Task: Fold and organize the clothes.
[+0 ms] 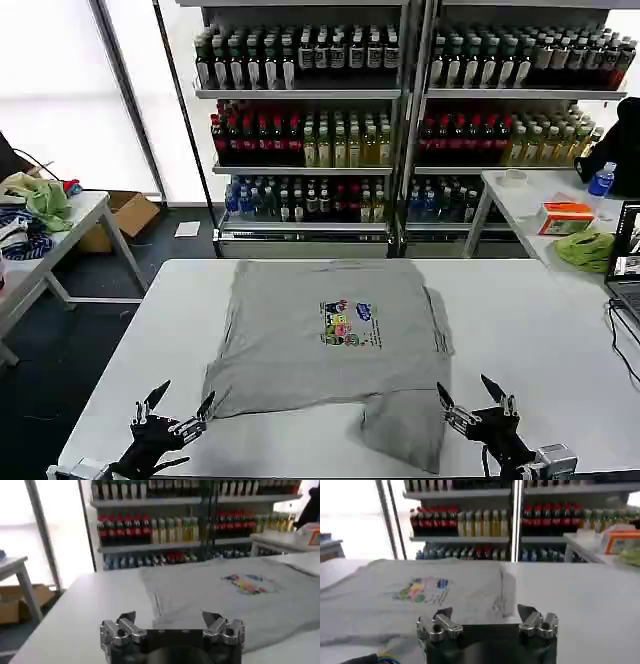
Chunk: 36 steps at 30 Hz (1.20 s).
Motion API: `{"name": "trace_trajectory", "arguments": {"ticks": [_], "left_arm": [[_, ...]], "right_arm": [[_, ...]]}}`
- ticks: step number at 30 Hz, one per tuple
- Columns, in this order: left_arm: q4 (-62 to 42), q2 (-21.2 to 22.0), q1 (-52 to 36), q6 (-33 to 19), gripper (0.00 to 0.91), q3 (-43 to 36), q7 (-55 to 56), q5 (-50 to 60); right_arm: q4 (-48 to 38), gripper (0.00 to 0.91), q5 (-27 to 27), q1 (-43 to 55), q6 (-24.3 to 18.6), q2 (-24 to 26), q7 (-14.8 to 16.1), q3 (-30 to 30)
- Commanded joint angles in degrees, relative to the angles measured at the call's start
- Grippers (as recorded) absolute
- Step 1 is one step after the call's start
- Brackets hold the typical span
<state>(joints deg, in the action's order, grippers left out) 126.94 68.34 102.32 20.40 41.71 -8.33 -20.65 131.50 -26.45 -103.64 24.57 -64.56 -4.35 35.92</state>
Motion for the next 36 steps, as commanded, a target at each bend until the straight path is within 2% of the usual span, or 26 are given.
{"name": "trace_trajectory", "arguments": {"ticks": [1, 6, 13, 22, 31, 32, 33, 34, 36], "left_arm": [[0.25, -3.77, -0.09, 8.91, 0.907, -2.36, 3.72, -4.03], [-0.37, -4.74, -1.07, 10.25, 0.907, -4.03, 3.99, -4.81], [-2.3, -4.08, -4.84, 10.24, 0.907, -4.6, 3.71, -6.07], [-5.45, -3.95, -8.02, 10.3, 0.907, -5.43, 3.57, -7.21], [-7.53, -3.44, -7.11, 9.73, 0.907, -6.96, 3.54, -6.68], [-7.75, -3.31, -7.0, 9.63, 0.907, -7.06, 3.43, -6.62], [-7.78, -3.26, -6.98, 9.57, 0.907, -7.17, 3.4, -6.58], [-7.81, -3.16, -6.99, 9.55, 0.907, -7.21, 3.37, -6.59], [-7.87, -3.06, -7.04, 9.4, 0.776, -7.29, 3.1, -6.59]], "right_arm": [[1.25, 0.907, -0.04, -1.14, 5.36, 0.63, -2.53, -1.44], [2.39, 0.907, 0.35, -2.11, 6.36, -0.12, -3.27, -3.86], [1.29, 0.907, 4.89, -1.55, 5.91, -1.5, -3.05, -7.53], [0.3, 0.907, 5.82, -0.58, 5.51, -2.08, -2.83, -9.59], [-0.92, 0.907, 5.82, -0.58, 5.24, -2.32, -3.09, -10.1], [-1.02, 0.826, 5.82, -0.69, 5.16, -2.36, -3.17, -10.22], [-1.06, 0.514, 5.88, -0.71, 5.14, -2.42, -3.25, -10.26], [-1.17, 0.0, 5.86, -0.69, 5.08, -2.53, -3.32, -10.31], [-1.43, 0.0, 5.81, -0.55, 5.02, -2.64, -3.65, -10.42]]}}
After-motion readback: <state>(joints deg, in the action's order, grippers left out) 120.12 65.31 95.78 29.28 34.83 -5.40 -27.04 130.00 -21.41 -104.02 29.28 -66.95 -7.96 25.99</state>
